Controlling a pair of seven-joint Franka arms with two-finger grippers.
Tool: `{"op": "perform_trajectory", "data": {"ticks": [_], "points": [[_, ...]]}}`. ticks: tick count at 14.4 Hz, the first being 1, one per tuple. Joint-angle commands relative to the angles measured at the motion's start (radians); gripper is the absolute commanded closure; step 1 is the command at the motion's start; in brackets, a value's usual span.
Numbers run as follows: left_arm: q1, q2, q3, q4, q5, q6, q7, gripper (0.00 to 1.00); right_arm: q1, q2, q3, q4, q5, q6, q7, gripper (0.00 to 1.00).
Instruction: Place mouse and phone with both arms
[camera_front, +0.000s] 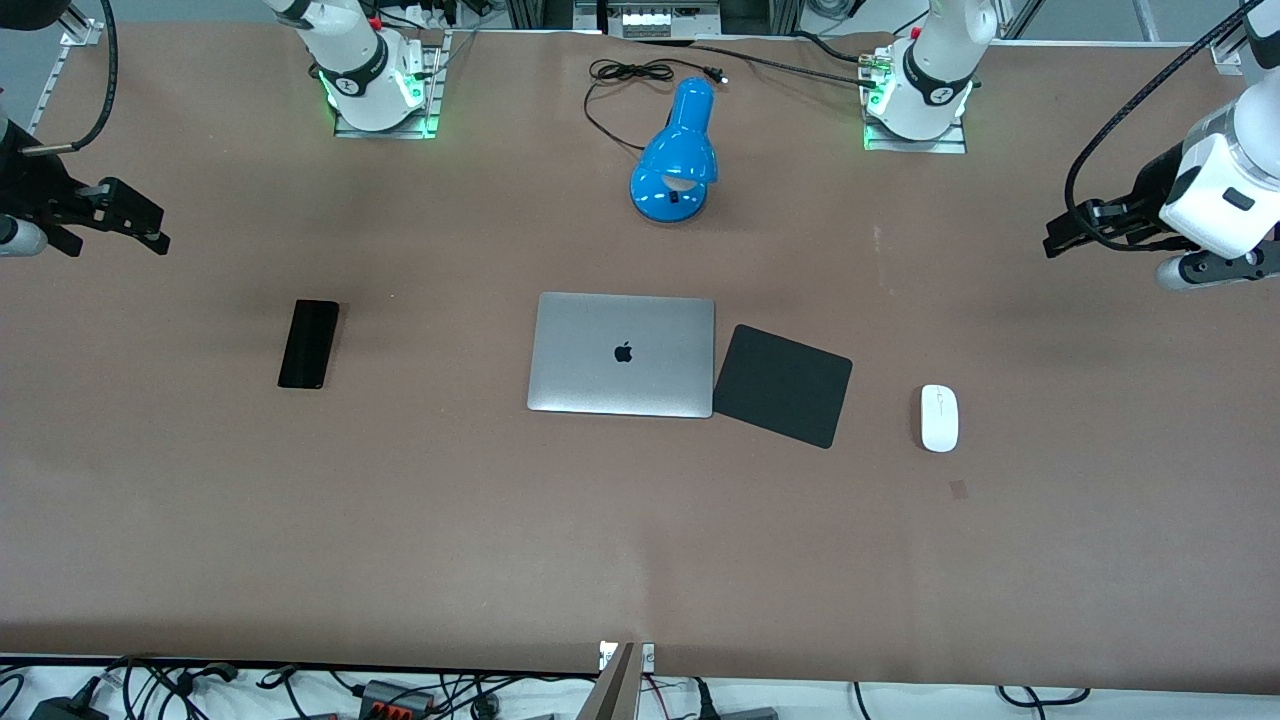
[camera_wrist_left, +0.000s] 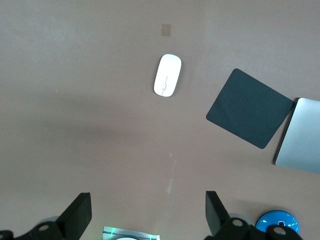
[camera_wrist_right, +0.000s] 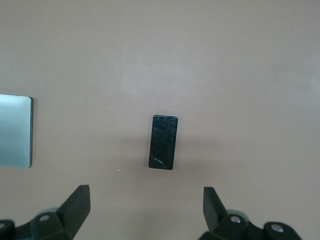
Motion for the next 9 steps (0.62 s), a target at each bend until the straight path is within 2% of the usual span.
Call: {"op": "perform_trajectory", "data": {"ticks": [1, 9], "points": [[0.004, 0.013, 0.003, 0.031, -0.013, -0.023, 0.024, 0.0, 0.004, -0.01, 0.0, 0.008, 0.005, -0.021, 0.014, 0.0], [0.004, 0.014, 0.003, 0.031, -0.009, -0.017, 0.024, 0.0, 0.004, 0.023, 0.001, 0.007, 0.003, -0.019, 0.014, 0.0]]}}
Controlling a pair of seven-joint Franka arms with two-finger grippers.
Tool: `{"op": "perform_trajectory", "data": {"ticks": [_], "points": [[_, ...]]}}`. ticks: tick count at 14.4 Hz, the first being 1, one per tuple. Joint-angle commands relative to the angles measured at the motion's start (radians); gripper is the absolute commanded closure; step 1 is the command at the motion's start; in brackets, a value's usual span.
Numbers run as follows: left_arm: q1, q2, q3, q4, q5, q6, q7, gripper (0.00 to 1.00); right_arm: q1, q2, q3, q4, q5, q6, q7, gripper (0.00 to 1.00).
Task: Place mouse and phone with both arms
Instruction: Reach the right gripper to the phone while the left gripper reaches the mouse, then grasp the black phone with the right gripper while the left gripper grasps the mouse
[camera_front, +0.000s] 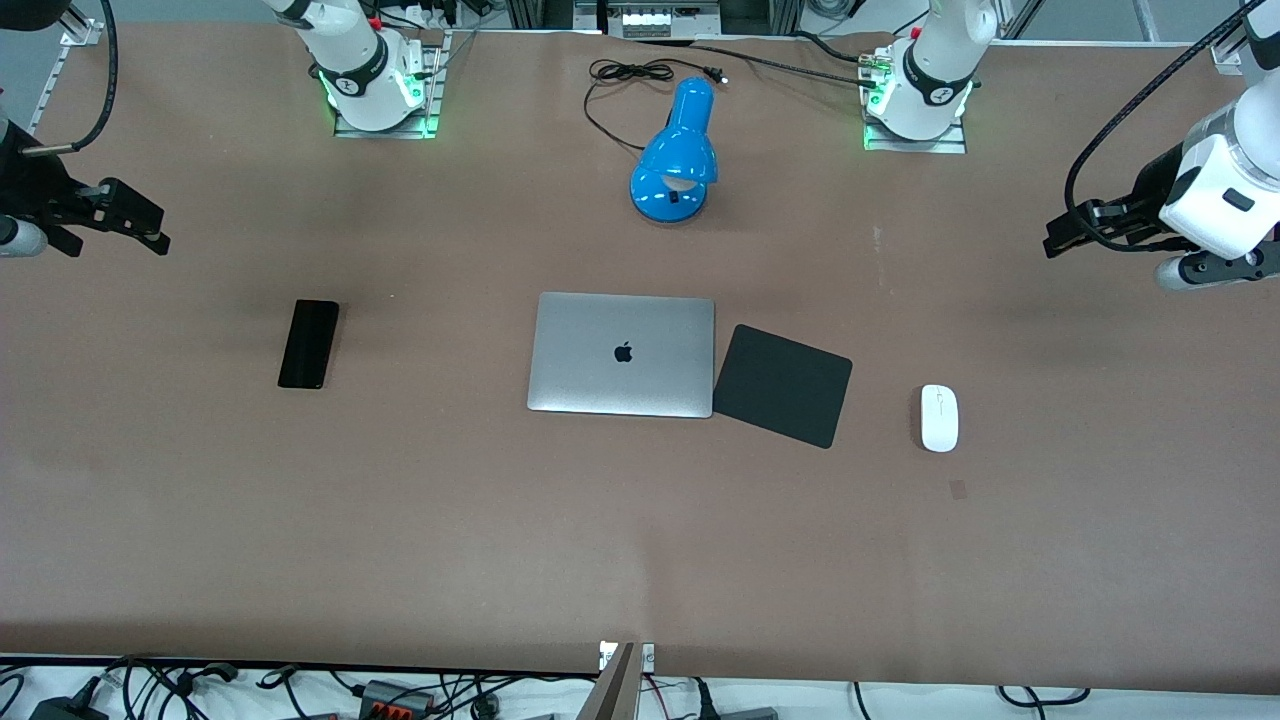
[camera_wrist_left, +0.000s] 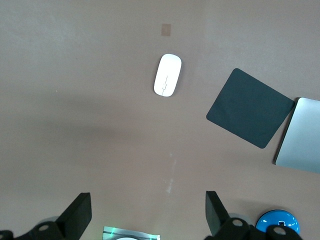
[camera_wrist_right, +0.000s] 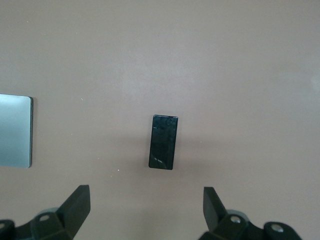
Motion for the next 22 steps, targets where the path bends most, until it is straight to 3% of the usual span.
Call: {"op": "perform_trajectory", "data": {"ticks": [1, 8, 13, 16, 22], "points": [[0.005, 0.014, 0.004, 0.031, -0.01, -0.017, 0.022, 0.0, 0.001, 0.02, 0.0, 0.003, 0.003, -0.017, 0.012, 0.0], [0.003, 0.078, 0.003, 0.039, -0.026, -0.009, 0.025, 0.0, -0.002, 0.161, -0.003, -0.015, -0.009, 0.033, 0.012, 0.0], [0.007, 0.417, 0.003, 0.255, -0.013, 0.039, 0.024, 0.0, -0.002, 0.229, -0.005, -0.126, -0.042, 0.193, 0.012, 0.0], [-0.004, 0.53, 0.003, 0.257, -0.01, 0.125, 0.022, 0.0, -0.004, 0.308, -0.006, -0.15, -0.044, 0.263, 0.014, 0.0], [-0.023, 0.641, 0.001, 0.176, 0.082, 0.383, 0.024, 0.0, -0.016, 0.359, -0.006, -0.354, -0.043, 0.571, 0.033, 0.0]]}}
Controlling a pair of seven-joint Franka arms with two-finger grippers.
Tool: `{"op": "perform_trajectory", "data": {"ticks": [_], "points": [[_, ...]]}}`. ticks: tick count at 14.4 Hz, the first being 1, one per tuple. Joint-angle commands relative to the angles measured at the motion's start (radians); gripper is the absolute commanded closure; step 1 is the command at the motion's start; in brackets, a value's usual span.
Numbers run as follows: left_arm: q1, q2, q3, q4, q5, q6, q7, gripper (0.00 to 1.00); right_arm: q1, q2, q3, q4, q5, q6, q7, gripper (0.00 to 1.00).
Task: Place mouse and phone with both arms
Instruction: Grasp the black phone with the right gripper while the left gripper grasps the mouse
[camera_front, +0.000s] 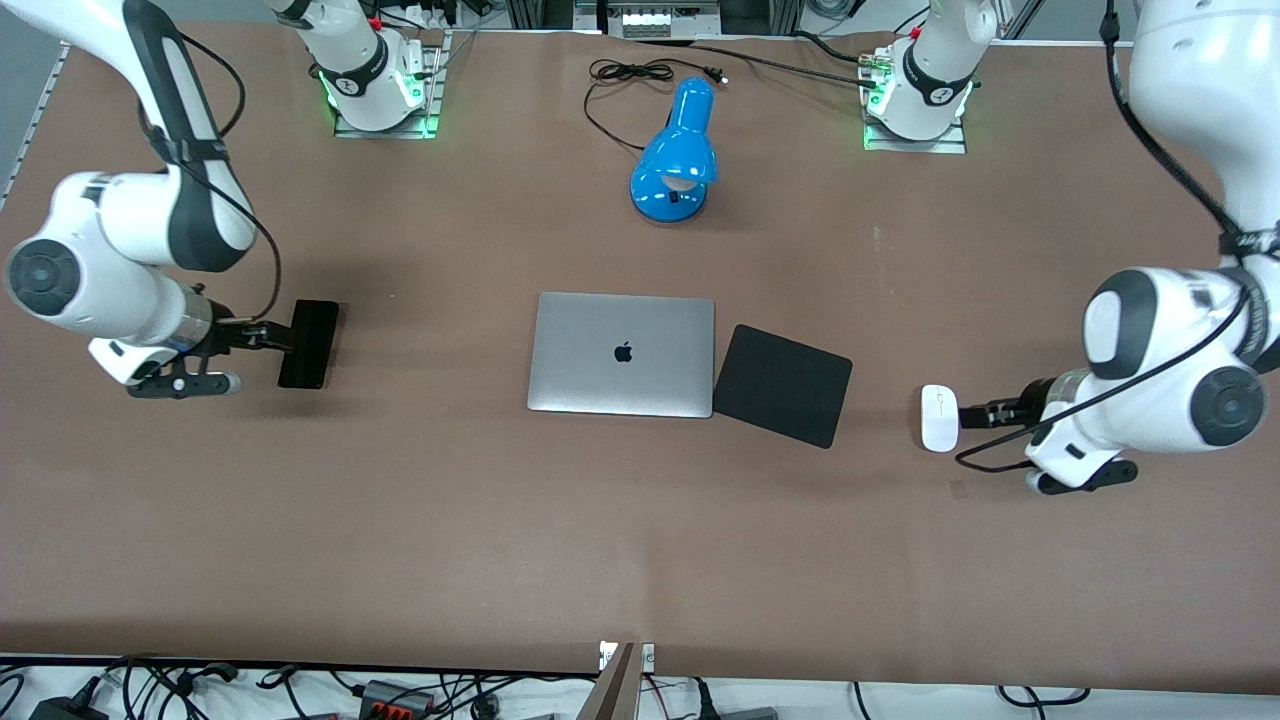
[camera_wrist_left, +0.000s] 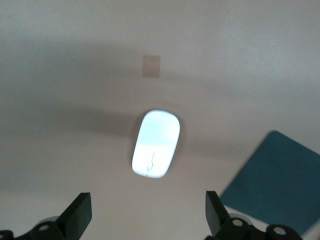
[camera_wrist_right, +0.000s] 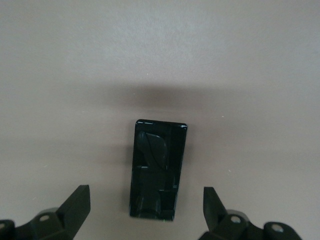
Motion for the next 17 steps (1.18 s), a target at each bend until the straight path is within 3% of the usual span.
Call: {"op": "perform_trajectory", "data": {"ticks": [1, 3, 5, 12, 17], "points": [[-0.012, 0.018, -0.001, -0.055, 0.04, 0.08, 0.015, 0.0, -0.014, -0.001, 0.005, -0.098, -0.013, 0.11, 0.043, 0.0], [-0.006, 0.009, -0.002, -0.176, 0.04, 0.222, 0.015, 0.0, -0.021, 0.048, 0.005, -0.116, -0.012, 0.15, 0.052, 0.0], [-0.004, 0.018, -0.001, -0.235, 0.04, 0.329, 0.015, 0.0, -0.024, 0.085, 0.005, -0.116, -0.012, 0.164, 0.086, 0.0], [-0.038, 0.06, -0.001, -0.232, 0.041, 0.329, 0.019, 0.0, -0.028, 0.137, 0.006, -0.116, 0.002, 0.179, 0.132, 0.0], [-0.037, 0.063, -0.001, -0.228, 0.107, 0.329, 0.09, 0.0, -0.028, 0.158, 0.006, -0.116, 0.002, 0.17, 0.132, 0.0]]}}
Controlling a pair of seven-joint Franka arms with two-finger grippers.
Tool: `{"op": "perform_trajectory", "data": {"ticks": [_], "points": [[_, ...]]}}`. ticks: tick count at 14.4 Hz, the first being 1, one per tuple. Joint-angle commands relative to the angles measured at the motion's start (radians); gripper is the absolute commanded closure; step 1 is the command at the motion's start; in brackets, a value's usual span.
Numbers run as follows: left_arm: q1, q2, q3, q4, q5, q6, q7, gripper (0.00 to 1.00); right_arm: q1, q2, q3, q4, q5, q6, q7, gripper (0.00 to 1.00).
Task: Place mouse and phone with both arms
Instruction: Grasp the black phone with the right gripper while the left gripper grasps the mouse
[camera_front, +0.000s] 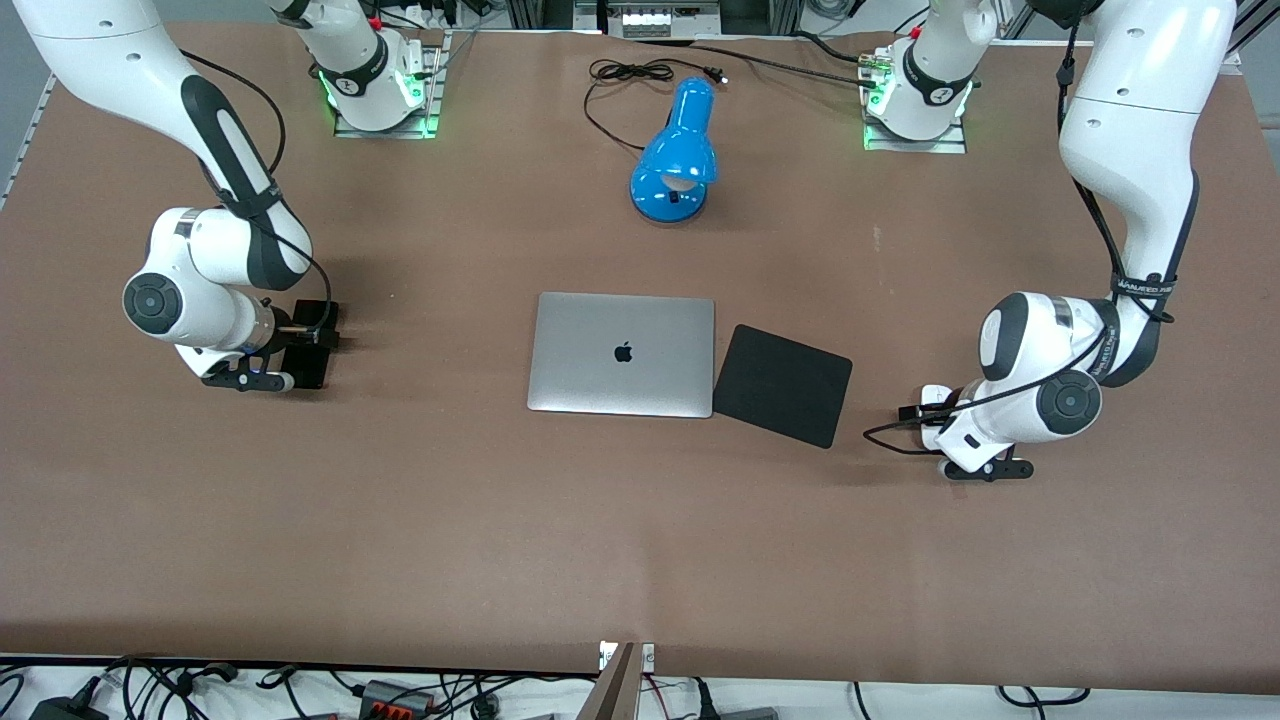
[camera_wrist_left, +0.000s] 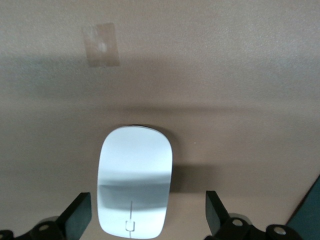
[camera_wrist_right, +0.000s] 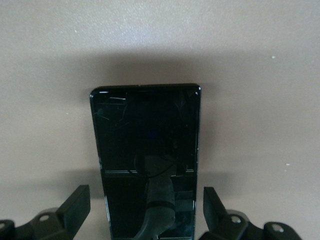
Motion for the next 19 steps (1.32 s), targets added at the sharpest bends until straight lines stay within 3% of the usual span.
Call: {"op": "perform_trajectory", "data": {"ticks": [1, 8, 12, 14, 16, 19], "points": [[0.001, 0.004, 0.0, 0.003, 0.023, 0.012, 0.047, 0.0, -0.012, 0.012, 0.008, -0.004, 0.001, 0.009, 0.014, 0.0], [0.012, 0.022, -0.001, 0.006, 0.035, 0.021, 0.104, 0.0, -0.025, 0.021, 0.006, -0.001, 0.001, 0.009, 0.011, 0.0], [0.012, 0.024, -0.001, 0.006, 0.035, 0.021, 0.104, 0.0, -0.024, 0.032, 0.008, 0.002, 0.0, 0.013, 0.008, 0.16], [0.012, 0.024, 0.0, 0.007, 0.036, 0.021, 0.104, 0.13, -0.025, 0.035, 0.008, 0.005, 0.0, 0.015, -0.002, 0.24], [0.012, 0.024, 0.0, 0.009, 0.036, 0.02, 0.104, 0.26, -0.025, 0.035, 0.008, 0.005, 0.0, 0.015, -0.003, 0.39], [0.012, 0.024, 0.0, 0.012, 0.035, 0.015, 0.103, 0.38, -0.024, 0.026, 0.008, 0.005, 0.0, 0.007, -0.008, 0.69]]}}
